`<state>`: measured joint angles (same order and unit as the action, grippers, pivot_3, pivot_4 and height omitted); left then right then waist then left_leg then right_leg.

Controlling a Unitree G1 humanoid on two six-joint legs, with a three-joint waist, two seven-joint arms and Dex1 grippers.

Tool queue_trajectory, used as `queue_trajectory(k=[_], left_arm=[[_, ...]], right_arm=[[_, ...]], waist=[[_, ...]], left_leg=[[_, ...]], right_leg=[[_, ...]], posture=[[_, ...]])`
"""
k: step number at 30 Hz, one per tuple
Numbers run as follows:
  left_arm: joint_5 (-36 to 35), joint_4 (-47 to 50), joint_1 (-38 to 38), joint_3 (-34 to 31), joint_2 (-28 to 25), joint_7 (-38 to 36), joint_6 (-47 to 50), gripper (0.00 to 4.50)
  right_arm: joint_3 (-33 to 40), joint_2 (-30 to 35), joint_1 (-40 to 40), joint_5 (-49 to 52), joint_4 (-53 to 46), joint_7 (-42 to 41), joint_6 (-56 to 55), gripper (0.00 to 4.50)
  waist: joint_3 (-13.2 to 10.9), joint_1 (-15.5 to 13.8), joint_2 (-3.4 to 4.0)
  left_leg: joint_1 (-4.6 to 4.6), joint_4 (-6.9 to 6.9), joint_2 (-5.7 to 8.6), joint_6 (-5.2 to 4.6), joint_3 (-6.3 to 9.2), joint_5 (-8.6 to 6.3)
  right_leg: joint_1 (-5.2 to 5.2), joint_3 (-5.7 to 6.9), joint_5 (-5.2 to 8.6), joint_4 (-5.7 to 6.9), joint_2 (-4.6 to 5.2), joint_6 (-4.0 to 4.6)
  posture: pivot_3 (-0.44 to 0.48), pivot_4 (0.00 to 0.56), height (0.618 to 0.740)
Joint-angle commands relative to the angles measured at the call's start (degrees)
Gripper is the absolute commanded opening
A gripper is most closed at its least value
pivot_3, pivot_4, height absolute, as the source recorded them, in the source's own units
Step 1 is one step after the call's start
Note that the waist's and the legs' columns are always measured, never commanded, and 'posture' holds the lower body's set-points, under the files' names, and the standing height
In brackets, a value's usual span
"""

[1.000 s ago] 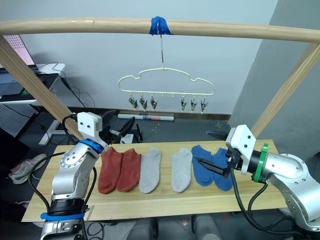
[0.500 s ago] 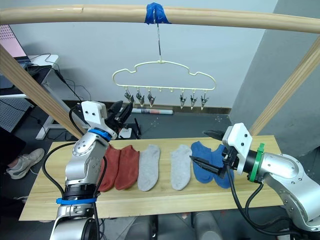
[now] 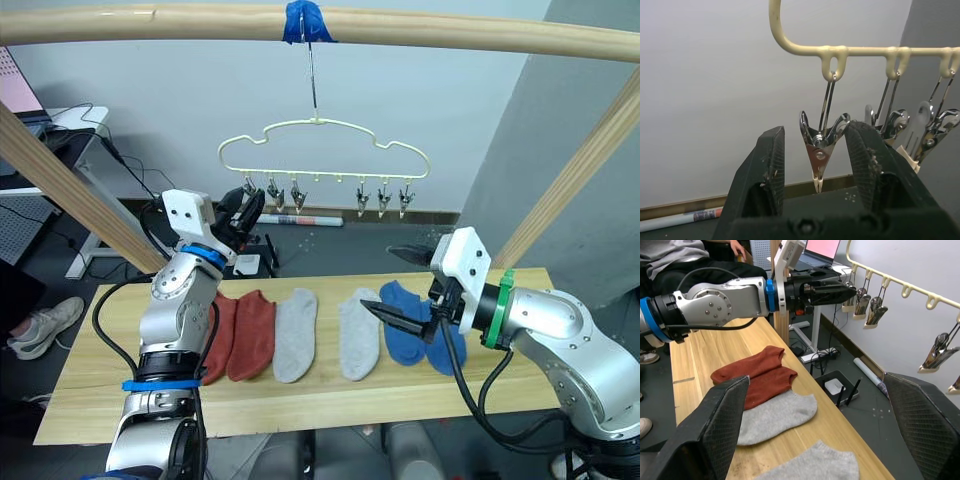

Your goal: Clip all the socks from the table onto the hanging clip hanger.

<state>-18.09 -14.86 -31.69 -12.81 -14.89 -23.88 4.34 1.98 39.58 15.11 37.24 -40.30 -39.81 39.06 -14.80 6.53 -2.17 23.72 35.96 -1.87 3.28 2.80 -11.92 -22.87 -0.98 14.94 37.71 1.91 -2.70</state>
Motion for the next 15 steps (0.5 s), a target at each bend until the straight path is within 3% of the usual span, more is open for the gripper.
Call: queue_trajectory(k=[1, 15], left_arm=[[-0.9, 0.59, -1.44, -0.21, 0.02, -0.73, -1.74, 2.0], [-1.79, 1.64, -2.26, -0.25, 0.0, -1.15, -2.03, 2.0]], right_arm=[[-0.03, -0.2, 0.82, 0.6, -0.66, -0.04, -0.54, 4.5], [-0.66, -0.27, 0.65, 0.43, -0.46, -0.07, -0.68, 4.5]], waist=[[0.0, -0.03, 0.0], [0.0, -0.01, 0.0]], left_leg=[[0.18, 0.02, 0.01, 0.0, 0.0, 0.0], [0.33, 0.03, 0.02, 0.0, -0.01, 0.01]], right_leg=[[-0.2, -0.01, -0.01, 0.05, 0.0, -0.01], [-0.37, -0.03, -0.03, 0.09, 0.0, -0.04]], posture=[[-0.277, 0.261, 0.74], [-0.268, 0.251, 0.74]])
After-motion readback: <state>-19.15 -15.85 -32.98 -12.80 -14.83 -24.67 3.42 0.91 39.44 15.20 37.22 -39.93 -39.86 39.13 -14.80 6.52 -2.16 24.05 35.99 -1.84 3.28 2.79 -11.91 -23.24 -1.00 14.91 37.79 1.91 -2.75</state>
